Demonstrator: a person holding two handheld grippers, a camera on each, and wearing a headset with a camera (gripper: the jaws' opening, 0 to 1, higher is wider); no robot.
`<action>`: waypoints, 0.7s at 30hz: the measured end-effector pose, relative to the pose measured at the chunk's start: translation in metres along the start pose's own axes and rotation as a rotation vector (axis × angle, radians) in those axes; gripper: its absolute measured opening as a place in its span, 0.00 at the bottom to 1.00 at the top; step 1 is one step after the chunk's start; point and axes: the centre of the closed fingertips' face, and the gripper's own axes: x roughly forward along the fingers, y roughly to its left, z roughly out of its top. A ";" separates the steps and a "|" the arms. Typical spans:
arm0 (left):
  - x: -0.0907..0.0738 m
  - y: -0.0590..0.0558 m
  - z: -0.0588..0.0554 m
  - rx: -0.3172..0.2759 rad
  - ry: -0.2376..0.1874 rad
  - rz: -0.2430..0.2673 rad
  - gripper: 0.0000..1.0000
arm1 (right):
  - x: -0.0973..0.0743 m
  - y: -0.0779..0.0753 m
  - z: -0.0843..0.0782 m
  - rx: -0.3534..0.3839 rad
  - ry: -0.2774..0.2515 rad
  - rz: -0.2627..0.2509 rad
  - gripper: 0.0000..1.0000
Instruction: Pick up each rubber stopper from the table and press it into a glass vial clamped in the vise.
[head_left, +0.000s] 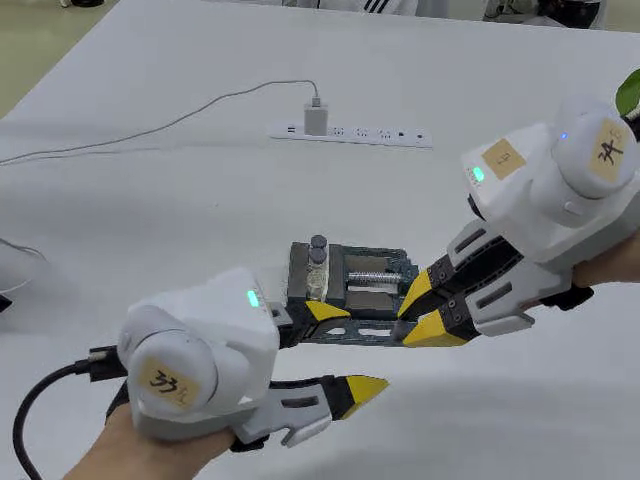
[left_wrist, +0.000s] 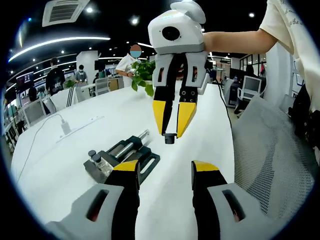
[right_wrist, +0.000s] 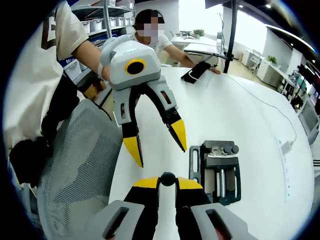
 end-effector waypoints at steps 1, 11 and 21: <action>-0.002 0.002 -0.003 -0.004 0.005 0.010 0.42 | 0.001 -0.003 -0.001 -0.017 0.011 -0.011 0.07; -0.022 0.029 -0.023 -0.084 0.029 0.120 0.69 | 0.008 -0.019 0.001 -0.087 0.073 -0.004 0.07; -0.038 0.041 -0.032 -0.112 0.045 0.167 0.81 | 0.016 -0.043 0.011 -0.195 0.129 -0.008 0.07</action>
